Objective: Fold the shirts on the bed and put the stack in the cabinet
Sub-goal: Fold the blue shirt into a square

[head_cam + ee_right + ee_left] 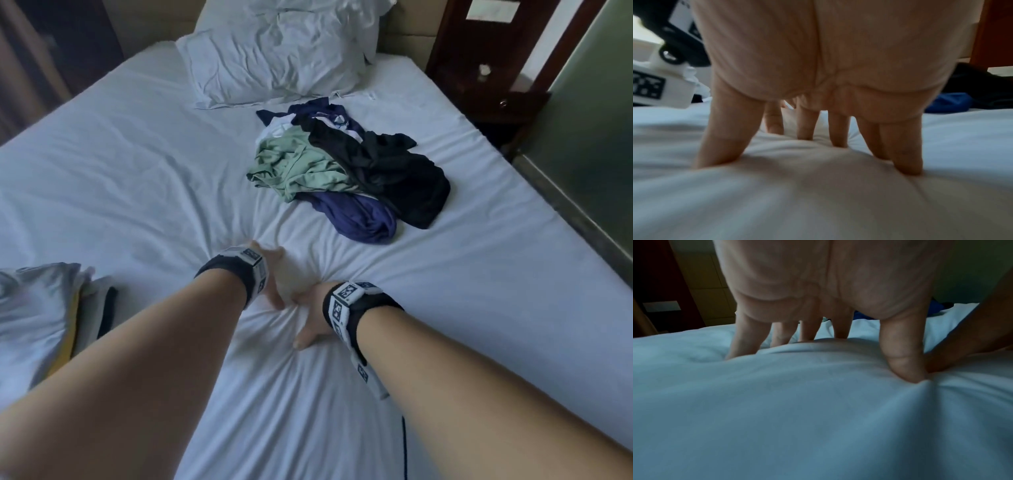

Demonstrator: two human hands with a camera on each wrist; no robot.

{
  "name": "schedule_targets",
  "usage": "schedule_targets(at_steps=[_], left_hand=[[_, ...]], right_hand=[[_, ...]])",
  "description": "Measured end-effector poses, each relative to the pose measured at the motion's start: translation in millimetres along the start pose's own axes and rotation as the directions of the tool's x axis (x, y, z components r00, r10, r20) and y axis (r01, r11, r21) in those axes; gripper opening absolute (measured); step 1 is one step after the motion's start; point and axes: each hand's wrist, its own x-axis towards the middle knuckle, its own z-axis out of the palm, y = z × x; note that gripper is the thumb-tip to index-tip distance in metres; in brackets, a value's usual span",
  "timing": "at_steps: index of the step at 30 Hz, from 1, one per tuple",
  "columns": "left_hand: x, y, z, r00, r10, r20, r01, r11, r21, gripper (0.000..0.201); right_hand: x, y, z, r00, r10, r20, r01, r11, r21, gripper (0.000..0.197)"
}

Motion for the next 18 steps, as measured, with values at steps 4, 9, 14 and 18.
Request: schedule_targets(at_steps=[4,9,14,18], left_hand=[[9.6,-3.2,-1.3,1.000,-0.013,0.024,0.013,1.000,0.004,0.146],[18.9,-7.6,4.7,0.999,0.011,0.053,-0.013,1.000,0.028,0.143],[32.8,-2.9,4.1,0.995,0.005,0.099,-0.012,0.997,0.072,0.141],[37.2,-2.4,6.6,0.997,-0.002,0.077,-0.003,0.998,0.064,0.142]], right_hand=[[6.8,9.7,-26.5,0.995,0.045,0.094,-0.049,0.998,0.042,0.080],[28.1,44.7,-66.6,0.956,0.183,-0.228,-0.139,0.971,0.195,0.032],[48.4,88.6,-55.5,0.777,0.409,-0.479,-0.335,0.912,0.235,0.052],[53.7,88.4,-53.5,0.846,0.380,-0.373,-0.316,0.922,0.222,0.029]])
